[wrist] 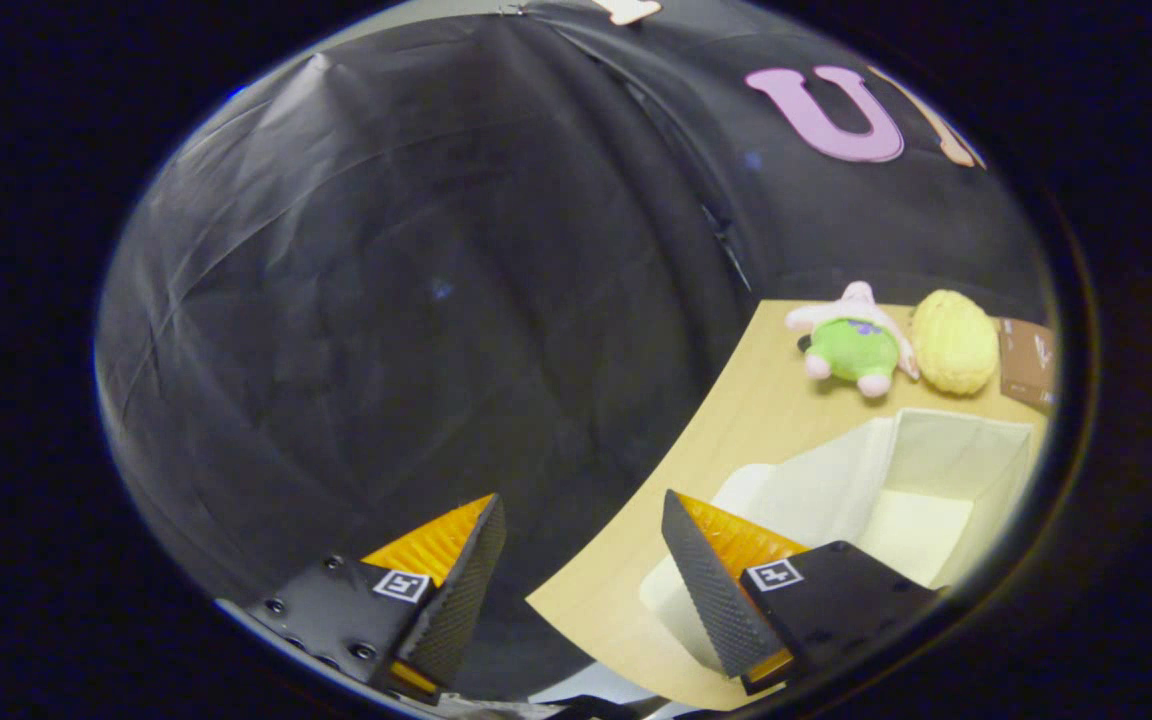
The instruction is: Open the storage box then place both shoes into the box .Put the left shoe in first, then the right shoe, with the right side of both shoes facing outward in a uniform manner.
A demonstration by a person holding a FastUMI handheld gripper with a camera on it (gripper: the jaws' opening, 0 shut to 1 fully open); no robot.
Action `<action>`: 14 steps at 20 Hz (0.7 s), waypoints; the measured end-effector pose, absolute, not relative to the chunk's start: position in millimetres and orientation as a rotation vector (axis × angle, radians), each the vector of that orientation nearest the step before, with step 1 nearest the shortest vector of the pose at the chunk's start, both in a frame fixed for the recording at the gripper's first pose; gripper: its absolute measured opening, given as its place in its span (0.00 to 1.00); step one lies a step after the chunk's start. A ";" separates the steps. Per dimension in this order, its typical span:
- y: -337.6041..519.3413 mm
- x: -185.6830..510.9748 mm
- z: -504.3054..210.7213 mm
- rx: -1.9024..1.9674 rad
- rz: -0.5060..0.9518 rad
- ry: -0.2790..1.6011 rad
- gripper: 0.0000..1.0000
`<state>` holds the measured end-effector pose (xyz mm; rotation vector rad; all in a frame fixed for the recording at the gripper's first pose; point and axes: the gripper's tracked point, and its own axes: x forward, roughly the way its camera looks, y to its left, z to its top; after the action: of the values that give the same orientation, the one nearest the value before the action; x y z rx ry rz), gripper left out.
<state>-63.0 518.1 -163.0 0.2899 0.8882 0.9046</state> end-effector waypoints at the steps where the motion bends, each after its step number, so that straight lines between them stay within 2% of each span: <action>1: 510.3 -61.7 -156.3 0.278 0.908 0.859 0.87; 3: 490.6 -57.7 -148.8 0.253 0.908 0.804 1.00; 9: 420.2 -46.2 -120.3 0.187 0.890 0.653 1.00; 14: 348.9 -25.3 -112.0 0.135 0.805 0.585 1.00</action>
<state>-25.3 348.9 -112.0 0.1352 0.5850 0.8052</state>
